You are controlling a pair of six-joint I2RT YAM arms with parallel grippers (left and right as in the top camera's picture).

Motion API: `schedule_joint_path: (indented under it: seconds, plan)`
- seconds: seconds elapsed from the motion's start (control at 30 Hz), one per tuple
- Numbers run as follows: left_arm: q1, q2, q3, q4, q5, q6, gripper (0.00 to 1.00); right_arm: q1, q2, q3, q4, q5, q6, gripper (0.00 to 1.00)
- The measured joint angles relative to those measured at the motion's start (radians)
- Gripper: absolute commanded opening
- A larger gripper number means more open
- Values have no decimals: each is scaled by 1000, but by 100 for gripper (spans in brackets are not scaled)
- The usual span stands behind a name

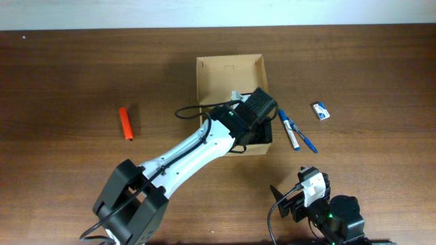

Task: Pack container
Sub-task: 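Place the yellow notepad upright in the box beside the tape, then move left gripper to the red stapler and grasp it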

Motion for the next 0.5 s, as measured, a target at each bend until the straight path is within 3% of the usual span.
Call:
schedule_joint_path:
  seconds: [0.1,0.23,0.33,0.5]
  plan:
    - [0,-46,64,-52,-12,61,86,0,0,0,0,0,0,99]
    - [0,-263,84,-146,-112,140,98,0,0,0,0,0,0,99]
    - [19,-420,91,-262,-211,171,98,0,0,0,0,0,0,99]
    - [295,-621,100,-505,-326,191,99,0,0,0,0,0,0,99]
